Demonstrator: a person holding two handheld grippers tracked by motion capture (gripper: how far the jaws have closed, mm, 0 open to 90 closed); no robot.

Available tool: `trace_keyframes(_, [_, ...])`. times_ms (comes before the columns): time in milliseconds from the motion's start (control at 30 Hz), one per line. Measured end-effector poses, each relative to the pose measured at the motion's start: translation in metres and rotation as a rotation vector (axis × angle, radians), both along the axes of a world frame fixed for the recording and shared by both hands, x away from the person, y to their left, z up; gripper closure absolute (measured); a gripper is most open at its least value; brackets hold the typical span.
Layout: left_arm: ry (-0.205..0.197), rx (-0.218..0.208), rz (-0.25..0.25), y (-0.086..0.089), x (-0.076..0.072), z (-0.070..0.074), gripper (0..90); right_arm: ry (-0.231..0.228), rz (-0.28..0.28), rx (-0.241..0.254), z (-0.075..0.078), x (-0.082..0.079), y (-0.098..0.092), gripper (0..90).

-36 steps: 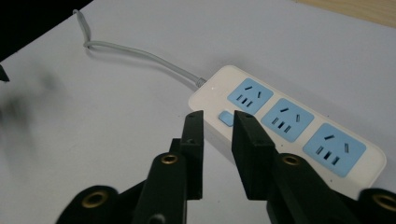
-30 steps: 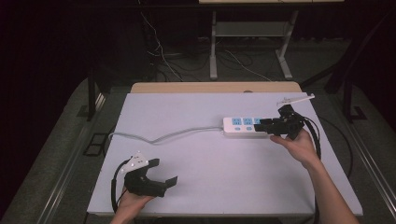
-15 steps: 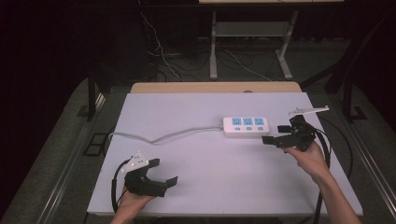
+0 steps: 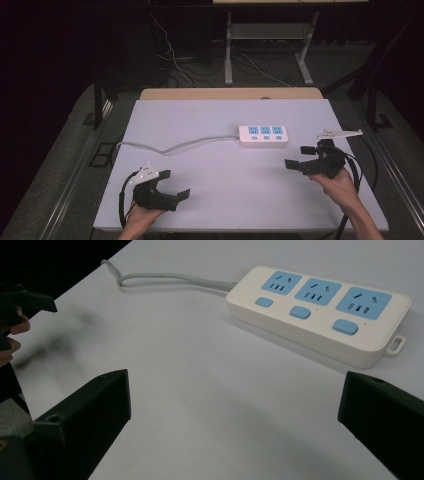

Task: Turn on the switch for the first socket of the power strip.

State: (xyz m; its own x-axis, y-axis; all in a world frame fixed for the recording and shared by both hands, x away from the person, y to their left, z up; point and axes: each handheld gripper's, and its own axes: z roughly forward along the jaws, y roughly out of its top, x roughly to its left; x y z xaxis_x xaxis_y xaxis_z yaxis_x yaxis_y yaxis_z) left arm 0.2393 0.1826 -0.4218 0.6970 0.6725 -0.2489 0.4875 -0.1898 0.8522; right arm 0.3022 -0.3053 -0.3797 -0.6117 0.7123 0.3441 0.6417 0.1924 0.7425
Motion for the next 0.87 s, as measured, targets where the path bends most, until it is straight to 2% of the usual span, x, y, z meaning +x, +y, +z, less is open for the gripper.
trace_keyframes(400, [-0.001, -0.001, 0.002, 0.0, 0.0, 0.0, 0.0, -0.001, 0.003, 0.011, -0.023, -0.026, -0.004, 0.1])
trace_keyframes(633, [-0.001, 0.002, 0.001, 0.0, 0.0, 0.0, 0.0, -0.037, 0.0, 0.021, -0.038, -0.042, -0.004, 0.1])
trace_keyframes(867, [0.004, 0.008, 0.004, 0.0, 0.001, -0.001, 0.0, -0.029, 0.004, 0.01, -0.049, -0.048, -0.005, 0.1])
